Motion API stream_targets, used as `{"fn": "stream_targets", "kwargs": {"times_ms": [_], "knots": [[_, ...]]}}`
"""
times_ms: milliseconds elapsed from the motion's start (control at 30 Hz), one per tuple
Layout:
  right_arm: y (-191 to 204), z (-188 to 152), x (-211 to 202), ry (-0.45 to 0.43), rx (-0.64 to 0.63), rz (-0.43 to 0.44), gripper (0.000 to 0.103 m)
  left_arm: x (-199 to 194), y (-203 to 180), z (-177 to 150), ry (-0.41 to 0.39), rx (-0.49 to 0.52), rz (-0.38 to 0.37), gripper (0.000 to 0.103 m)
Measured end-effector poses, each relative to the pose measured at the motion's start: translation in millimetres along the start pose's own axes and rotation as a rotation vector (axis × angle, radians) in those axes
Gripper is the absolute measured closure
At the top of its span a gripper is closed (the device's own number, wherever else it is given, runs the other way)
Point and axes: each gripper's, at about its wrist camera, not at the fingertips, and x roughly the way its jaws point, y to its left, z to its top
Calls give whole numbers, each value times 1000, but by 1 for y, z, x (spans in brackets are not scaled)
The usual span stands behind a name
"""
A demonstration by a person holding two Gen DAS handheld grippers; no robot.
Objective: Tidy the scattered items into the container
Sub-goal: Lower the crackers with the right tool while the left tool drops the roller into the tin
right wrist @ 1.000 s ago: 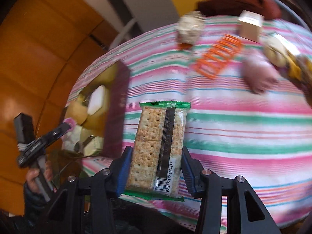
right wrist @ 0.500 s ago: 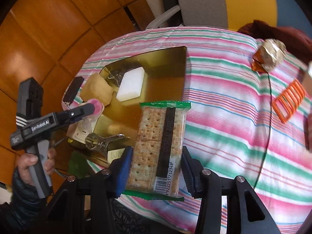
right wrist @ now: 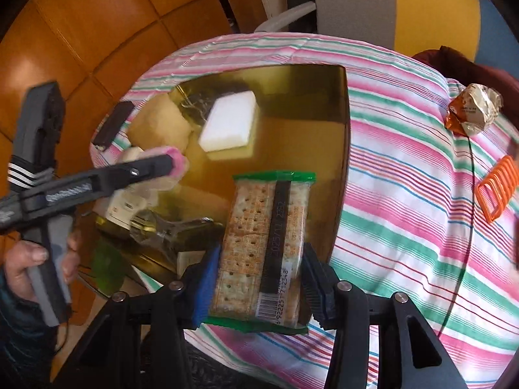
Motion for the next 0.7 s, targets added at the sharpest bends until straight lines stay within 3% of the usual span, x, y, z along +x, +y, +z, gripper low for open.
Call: {"fn": "stream_targets", "kwargs": {"times_ms": [367, 700], "knots": [[-1, -6, -3, -23, -14, 28, 50, -7, -14, -3, -4, 106, 152, 33], [-4, -5, -9, -61, -33, 69, 50, -33, -5, -6, -102, 29, 130, 33]]}}
